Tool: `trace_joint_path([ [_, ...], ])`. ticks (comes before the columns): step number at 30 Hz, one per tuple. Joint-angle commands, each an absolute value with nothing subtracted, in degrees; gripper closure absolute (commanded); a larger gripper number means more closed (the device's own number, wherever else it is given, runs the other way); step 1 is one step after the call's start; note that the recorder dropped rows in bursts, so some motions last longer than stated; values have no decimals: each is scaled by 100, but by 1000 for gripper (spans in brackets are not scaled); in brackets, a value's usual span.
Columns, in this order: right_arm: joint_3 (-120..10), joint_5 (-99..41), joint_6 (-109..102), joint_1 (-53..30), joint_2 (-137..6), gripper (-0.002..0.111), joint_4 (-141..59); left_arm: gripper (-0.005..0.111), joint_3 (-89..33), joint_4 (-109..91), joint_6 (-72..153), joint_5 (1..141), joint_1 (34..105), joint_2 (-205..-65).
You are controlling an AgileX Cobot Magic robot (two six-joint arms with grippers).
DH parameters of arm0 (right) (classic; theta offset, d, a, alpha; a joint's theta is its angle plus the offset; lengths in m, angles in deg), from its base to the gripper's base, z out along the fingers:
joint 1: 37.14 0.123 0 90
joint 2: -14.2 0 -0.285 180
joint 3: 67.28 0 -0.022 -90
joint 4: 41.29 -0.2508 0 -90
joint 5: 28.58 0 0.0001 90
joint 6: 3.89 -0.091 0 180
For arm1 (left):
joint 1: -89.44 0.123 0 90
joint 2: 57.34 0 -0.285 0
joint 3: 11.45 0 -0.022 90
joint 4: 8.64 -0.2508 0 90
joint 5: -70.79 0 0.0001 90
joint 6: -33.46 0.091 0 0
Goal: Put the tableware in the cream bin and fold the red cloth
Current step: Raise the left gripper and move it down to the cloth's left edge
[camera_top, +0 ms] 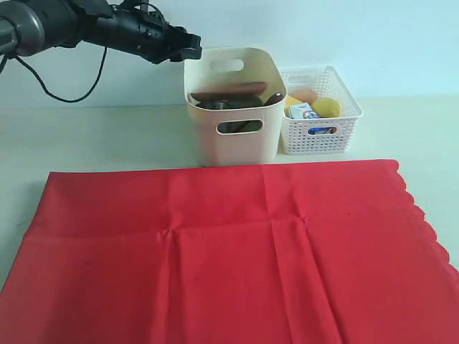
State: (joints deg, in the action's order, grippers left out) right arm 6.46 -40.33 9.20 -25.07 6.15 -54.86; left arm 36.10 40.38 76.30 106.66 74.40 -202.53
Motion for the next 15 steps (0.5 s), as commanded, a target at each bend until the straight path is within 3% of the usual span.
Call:
trace_joint_path([
  [1, 674, -4006, 923, -2546, 642, 108, -5487, 40, 3658, 4135, 7592, 10700, 7450, -19957],
  [9, 674, -4006, 923, -2546, 642, 108, -5487, 53, 3658, 3683, 7212, 11596, 7542, -19336],
  [15, 674, -4006, 923, -2546, 642, 108, -5487, 54, 3658, 2584, 6128, 12764, 7694, -19062],
])
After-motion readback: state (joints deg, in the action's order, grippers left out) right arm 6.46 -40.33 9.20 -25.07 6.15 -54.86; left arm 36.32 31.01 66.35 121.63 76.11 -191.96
